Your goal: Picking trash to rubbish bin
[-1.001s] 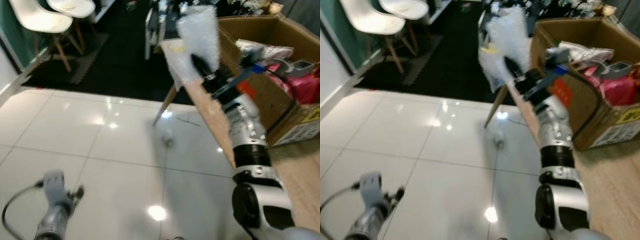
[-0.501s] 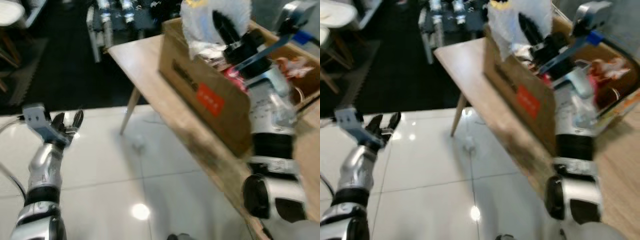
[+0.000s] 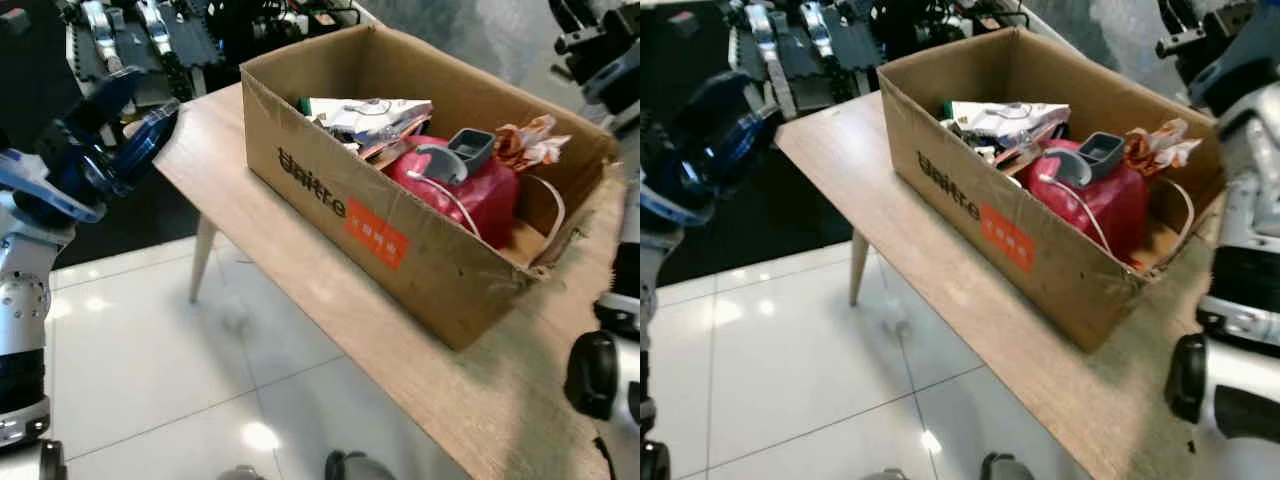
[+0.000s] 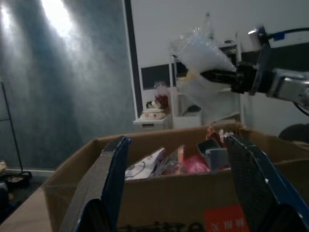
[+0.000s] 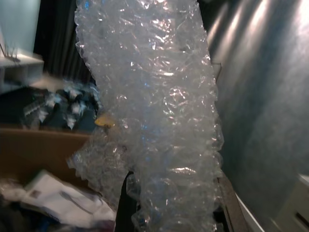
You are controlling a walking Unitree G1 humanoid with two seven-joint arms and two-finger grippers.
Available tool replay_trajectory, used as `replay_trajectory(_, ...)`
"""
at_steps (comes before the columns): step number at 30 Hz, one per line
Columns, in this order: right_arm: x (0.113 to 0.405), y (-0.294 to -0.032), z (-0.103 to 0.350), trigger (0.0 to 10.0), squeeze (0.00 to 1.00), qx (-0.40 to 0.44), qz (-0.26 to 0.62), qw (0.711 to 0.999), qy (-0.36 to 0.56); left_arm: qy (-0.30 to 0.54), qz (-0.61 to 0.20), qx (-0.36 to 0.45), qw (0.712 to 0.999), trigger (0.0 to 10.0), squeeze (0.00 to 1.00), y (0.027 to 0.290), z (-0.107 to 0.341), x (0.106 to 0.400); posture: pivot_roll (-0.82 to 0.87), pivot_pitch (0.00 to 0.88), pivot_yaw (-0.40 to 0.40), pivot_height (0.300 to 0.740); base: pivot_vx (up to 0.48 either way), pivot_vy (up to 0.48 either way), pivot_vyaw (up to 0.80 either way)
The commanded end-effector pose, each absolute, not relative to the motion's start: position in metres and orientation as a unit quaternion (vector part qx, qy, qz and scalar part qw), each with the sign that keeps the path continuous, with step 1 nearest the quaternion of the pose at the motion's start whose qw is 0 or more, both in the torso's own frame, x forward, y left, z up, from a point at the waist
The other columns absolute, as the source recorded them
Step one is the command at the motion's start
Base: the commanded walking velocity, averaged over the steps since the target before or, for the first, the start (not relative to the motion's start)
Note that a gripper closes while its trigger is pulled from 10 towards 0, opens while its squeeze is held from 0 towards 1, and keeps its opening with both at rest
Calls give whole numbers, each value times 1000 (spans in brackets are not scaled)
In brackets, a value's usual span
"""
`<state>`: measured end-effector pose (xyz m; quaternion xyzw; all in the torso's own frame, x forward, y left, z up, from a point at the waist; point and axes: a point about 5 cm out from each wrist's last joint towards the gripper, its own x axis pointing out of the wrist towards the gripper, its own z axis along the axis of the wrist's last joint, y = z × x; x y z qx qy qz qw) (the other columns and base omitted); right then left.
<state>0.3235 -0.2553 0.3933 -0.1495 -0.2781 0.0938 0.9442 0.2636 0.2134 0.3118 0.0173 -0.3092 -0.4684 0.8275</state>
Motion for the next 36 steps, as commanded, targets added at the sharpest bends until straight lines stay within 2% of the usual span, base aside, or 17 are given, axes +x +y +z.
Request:
replay_trajectory(1, 321, -252, 390, 10000, 0, -177, 106, 945, -252, -269, -517, 67, 810, 10000, 0, 203, 312, 254, 86, 118, -42, 740, 0, 0, 0)
replay_trajectory(4, 327, -249, 377, 10000, 0, -190, 112, 952, -210, -221, -564, 120, 787, 10000, 0, 190, 309, 248, 86, 117, -43, 740, 0, 0, 0)
replay_trajectory(6, 329, -247, 371, 10000, 0, -195, 115, 954, -197, -214, -564, 141, 785, 10000, 0, 187, 309, 250, 85, 116, -43, 740, 0, 0, 0)
replay_trajectory(8, 333, -240, 361, 10000, 0, -200, 133, 956, -170, -207, -549, 177, 790, 10000, 0, 184, 313, 256, 85, 116, -43, 740, 0, 0, 0)
replay_trajectory(10, 333, -240, 361, 10000, 0, -200, 133, 956, -170, -207, -549, 177, 790, 10000, 0, 184, 313, 256, 85, 116, -43, 740, 0, 0, 0)
replay_trajectory(12, 334, -229, 350, 10000, 0, -211, 162, 952, -149, -214, -515, 203, 804, 10000, 0, 184, 318, 265, 88, 115, -42, 740, 0, 0, 0)
replay_trajectory(18, 338, -231, 345, 10000, 0, -193, 159, 959, -131, -231, -487, 191, 820, 10000, 0, 184, 324, 271, 87, 108, -42, 740, 0, 0, 0)
replay_trajectory(19, 337, -228, 342, 10000, 647, -189, 176, 958, -122, -239, -482, 185, 823, 10000, 0, 182, 326, 272, 87, 108, -42, 740, 0, 0, 0)
replay_trajectory(21, 336, -225, 339, 10000, 647, -188, 189, 957, -113, -242, -479, 181, 824, 10000, 0, 181, 328, 273, 87, 108, -42, 740, 0, 0, 0)
replay_trajectory(22, 339, -228, 337, 10000, 1000, -194, 167, 961, -106, -248, -479, 179, 823, 10000, 0, 178, 331, 272, 89, 104, -44, 740, 0, 0, 0)
replay_trajectory(27, 341, -232, 340, 10000, 1000, -184, 148, 965, -111, -249, -481, 182, 821, 10000, 0, 175, 331, 272, 88, 103, -40, 740, 0, 0, 0)
replay_trajectory(36, 334, -231, 346, 10000, 1000, -161, 168, 964, -126, -243, -481, 185, 821, 10000, 0, 173, 327, 275, 87, 106, -39, 740, 0, 0, 0)
